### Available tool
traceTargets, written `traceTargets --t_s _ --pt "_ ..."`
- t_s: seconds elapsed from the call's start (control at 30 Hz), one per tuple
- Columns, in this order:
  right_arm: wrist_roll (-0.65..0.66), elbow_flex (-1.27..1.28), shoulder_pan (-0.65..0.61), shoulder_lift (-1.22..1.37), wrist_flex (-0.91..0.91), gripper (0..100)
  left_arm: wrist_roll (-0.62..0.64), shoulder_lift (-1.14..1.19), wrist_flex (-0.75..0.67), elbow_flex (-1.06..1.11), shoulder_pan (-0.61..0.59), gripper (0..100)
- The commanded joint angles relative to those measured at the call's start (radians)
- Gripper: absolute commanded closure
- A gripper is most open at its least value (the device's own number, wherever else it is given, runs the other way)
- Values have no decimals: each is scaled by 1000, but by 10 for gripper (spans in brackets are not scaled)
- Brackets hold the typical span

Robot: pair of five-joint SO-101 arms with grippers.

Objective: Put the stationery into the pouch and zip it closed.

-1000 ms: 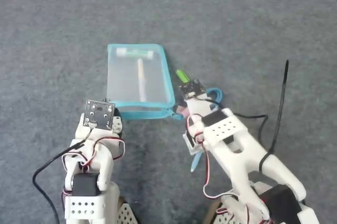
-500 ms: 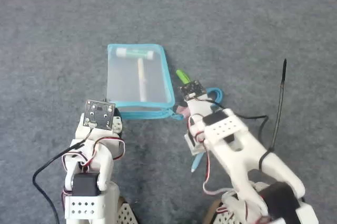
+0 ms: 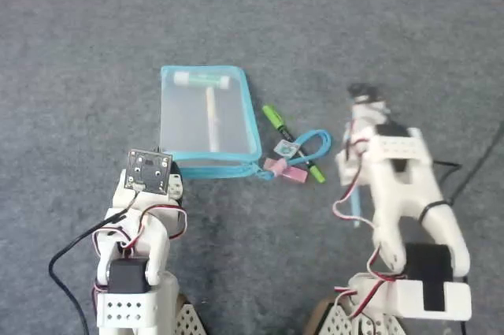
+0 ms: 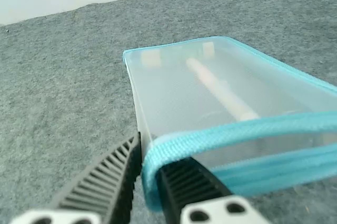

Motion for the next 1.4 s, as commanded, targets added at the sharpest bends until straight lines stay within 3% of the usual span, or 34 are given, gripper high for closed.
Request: traceTargets --t_s 0.0,0.07,0.2,0.27,0.53,0.83,1.1,1.23,1.37 --pt "83 -101 44 -13 -8 968 -5 -18 -28 -16 -2 988" --pt "110 -104 38 -15 -7 947 -5 -18 -29 -16 -2 988" --pt "115 -103 1 -16 58 781 -5 -18 -29 -16 -2 988" --pt "114 -101 -13 -21 90 745 -5 -18 -29 -16 -3 988" --pt "114 -11 -19 -18 107 768 -5 -18 -29 -18 -6 988" --pt "114 173 -4 -13 -54 773 -5 -18 -29 -18 -6 988" --pt "115 167 -2 -25 -61 982 -5 -18 -29 -16 -6 988" --pt "115 115 -2 -25 -2 991 -5 -18 -29 -16 -8 988" --pt "115 -5 -13 -53 188 991 -5 -18 -29 -13 -8 988"
